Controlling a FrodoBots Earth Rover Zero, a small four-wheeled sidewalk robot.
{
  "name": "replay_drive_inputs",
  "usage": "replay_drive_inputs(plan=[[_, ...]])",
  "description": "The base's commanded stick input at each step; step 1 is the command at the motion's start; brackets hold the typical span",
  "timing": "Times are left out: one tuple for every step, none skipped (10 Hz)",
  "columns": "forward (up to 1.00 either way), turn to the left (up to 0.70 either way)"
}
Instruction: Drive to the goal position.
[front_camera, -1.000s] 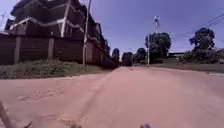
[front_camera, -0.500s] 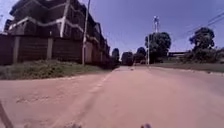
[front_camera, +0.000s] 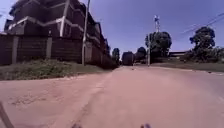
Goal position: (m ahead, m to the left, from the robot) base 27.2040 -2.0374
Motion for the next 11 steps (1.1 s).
replay_drive_inputs(plan=[[0.30, 0.00], [0.30, 0.00], [0.30, 0.00], [0.30, 0.00], [0.30, 0.00], [0.30, 0.00], [0.30, 0.00], [0.30, 0.00], [0.30, 0.00], [0.30, 0.00], [0.30, 0.00]])
